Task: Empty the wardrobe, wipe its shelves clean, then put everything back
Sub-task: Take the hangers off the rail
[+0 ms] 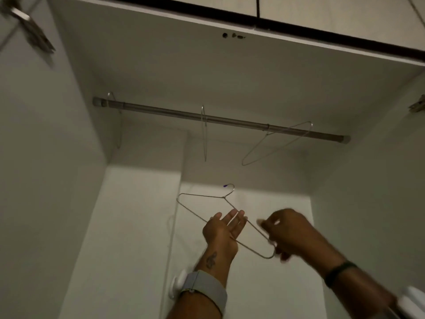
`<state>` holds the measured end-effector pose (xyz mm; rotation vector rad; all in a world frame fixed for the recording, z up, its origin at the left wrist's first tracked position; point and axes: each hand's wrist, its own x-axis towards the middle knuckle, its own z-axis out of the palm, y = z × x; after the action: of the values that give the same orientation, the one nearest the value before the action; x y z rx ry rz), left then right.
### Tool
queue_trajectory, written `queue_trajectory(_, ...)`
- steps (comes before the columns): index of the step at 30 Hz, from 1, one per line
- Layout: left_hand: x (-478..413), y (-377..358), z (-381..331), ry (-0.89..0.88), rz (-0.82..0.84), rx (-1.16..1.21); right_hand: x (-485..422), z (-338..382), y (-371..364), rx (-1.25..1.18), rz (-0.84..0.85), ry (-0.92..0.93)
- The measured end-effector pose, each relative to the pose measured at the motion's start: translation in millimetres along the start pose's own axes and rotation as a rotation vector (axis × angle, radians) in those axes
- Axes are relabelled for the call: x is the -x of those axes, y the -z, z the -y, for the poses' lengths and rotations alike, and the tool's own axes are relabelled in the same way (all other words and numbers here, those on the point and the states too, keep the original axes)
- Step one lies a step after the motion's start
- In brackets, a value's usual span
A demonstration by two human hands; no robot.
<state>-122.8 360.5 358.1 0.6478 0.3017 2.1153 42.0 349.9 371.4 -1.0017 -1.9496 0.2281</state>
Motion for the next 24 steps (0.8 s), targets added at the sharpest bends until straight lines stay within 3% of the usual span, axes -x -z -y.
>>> queue_trajectory(2,-3,13,-17,-0.029,-0.04,-0.044,-23,15,16,0.188,-0.308,0.102)
queue_trajectory(4,-3,29,-32,0.01,-0.04,-0.123,-40,34,45,0.205,-0.685,0.248)
queue_trajectory(6,-6,47,-42,0.027,-0.061,-0.211,-59,53,79,0.196,-0.918,0.299)
queue_trajectory(8,-11,63,-49,-0.016,-0.095,-0.277,-89,68,111,0.201,-0.899,0.244)
queue_trajectory(15,-23,76,-52,-0.06,-0.081,-0.371,-146,87,166,0.229,-0.5,0.106)
queue_trajectory(21,-19,55,-43,-0.049,-0.057,-0.388,-159,83,151,0.301,-0.348,0.065)
queue_trajectory(24,-17,46,-39,-0.044,-0.03,-0.382,-162,84,147,0.352,-0.406,0.125)
